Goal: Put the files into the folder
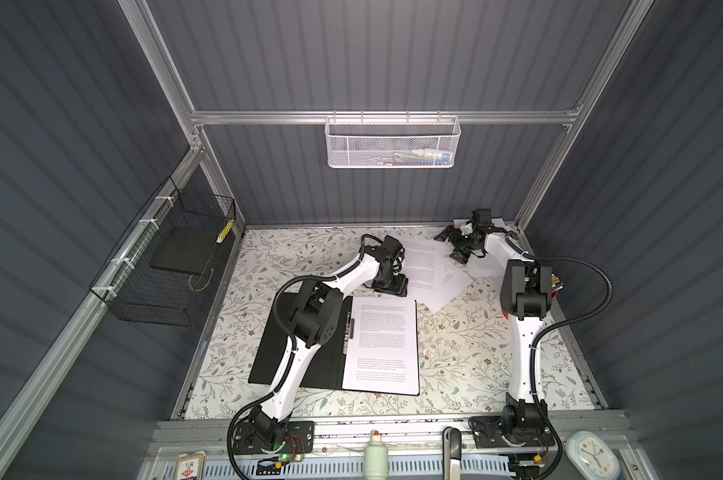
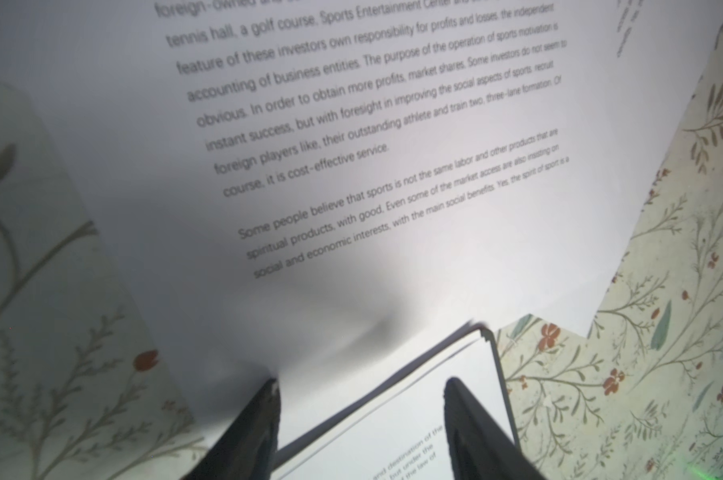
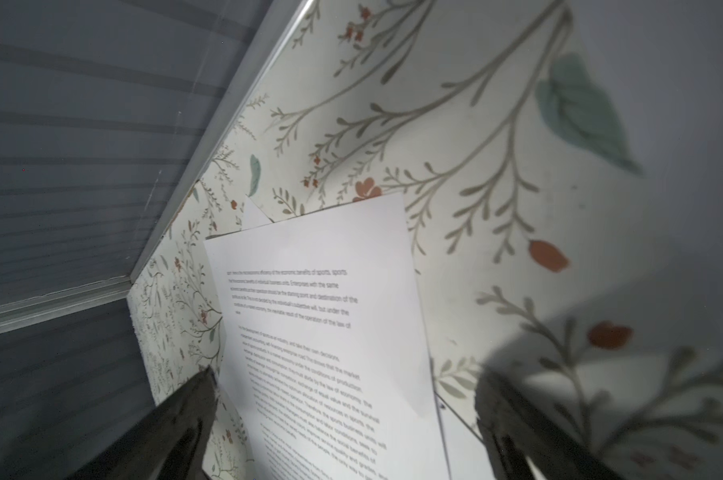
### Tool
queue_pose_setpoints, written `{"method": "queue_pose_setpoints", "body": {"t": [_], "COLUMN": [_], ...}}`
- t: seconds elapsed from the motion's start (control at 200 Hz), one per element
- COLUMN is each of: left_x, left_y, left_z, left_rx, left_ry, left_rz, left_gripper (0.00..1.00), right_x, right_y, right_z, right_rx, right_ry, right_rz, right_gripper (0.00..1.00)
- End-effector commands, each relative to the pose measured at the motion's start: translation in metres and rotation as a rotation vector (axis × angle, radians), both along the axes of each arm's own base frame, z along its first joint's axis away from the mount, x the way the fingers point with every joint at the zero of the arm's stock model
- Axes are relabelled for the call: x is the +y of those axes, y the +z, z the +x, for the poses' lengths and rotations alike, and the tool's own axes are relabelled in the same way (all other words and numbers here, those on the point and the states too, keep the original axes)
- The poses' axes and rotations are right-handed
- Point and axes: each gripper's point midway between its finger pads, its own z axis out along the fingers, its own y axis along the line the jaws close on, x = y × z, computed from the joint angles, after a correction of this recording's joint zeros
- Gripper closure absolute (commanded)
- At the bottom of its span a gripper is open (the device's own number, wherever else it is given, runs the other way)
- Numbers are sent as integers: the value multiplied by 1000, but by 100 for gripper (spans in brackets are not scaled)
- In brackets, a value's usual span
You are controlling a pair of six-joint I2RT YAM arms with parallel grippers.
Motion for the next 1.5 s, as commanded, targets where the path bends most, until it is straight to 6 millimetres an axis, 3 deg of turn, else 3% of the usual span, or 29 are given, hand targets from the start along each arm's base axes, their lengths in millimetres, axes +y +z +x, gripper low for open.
{"method": "queue_pose_setpoints", "body": {"t": [0.0, 0.395, 0.525, 0.715, 1.116, 1.491], "left_x": [20, 15, 15, 17, 21, 20], "left_y": [-55, -56, -59, -67, -74, -73], "left_z": [-38, -34, -34, -32, -23, -21], "left_rx": [171, 165, 173, 184, 209, 218], "left_ry": [-30, -29, -23, 0, 53, 68], "left_rz": [140, 137, 136, 143, 120, 97], "left_gripper": [36, 36, 36, 36, 36, 37], "right_x": [5, 42, 51, 64, 75, 94], "right_y": [-11, -21, -12, 19, 39, 25], "right_z": [2, -15, -21, -33, -69, -93], "right_rx": [32, 87, 79, 22, -18, 4], "right_ry": [-19, 110, 160, 229, 250, 232], "right_rz": [36, 68, 100, 189, 369, 418], "right_gripper": [1, 1, 1, 1, 1, 1]}}
